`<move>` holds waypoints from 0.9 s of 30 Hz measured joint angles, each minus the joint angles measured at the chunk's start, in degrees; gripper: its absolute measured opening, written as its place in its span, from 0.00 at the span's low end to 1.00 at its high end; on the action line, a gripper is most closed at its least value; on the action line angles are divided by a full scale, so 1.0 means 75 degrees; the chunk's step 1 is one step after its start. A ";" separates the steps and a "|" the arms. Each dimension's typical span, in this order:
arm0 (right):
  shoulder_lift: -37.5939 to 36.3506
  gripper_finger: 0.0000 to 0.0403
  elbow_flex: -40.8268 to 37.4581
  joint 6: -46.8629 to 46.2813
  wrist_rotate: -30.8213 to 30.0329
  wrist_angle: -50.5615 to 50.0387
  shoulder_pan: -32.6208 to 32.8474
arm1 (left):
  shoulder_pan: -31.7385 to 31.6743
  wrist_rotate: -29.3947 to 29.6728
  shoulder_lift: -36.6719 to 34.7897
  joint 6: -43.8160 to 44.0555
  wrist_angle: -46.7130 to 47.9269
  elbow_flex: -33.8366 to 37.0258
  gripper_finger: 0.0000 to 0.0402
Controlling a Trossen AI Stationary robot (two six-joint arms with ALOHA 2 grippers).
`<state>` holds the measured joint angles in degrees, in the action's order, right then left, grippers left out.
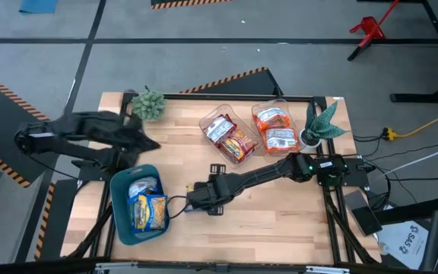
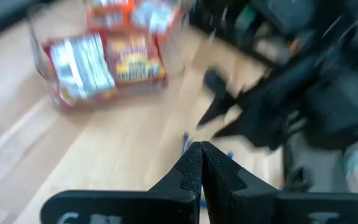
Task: Sort Maruchan noodles
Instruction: Put the blue noodle pack into the blue bin
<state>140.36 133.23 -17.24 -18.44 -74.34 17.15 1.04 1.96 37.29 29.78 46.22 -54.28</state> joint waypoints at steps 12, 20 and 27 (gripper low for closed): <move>-0.0562 0.44 0.0006 -0.3490 -0.0176 -0.1724 0.1763 | 0.1042 -0.0159 0.3630 -0.0616 -0.0855 0.0000 0.00; -0.0561 0.44 0.0009 -0.6878 -0.0915 -0.2097 0.3042 | 0.1369 -0.0520 0.5145 -0.0851 -0.2024 0.0252 0.00; -0.0558 0.44 0.0012 -0.9381 -0.2310 -0.2083 0.3487 | 0.1436 -0.0706 0.6006 -0.0793 -0.2905 0.0815 0.00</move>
<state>136.18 133.32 -87.59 -35.77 -89.97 43.30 11.81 -3.33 82.34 23.83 24.43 -48.17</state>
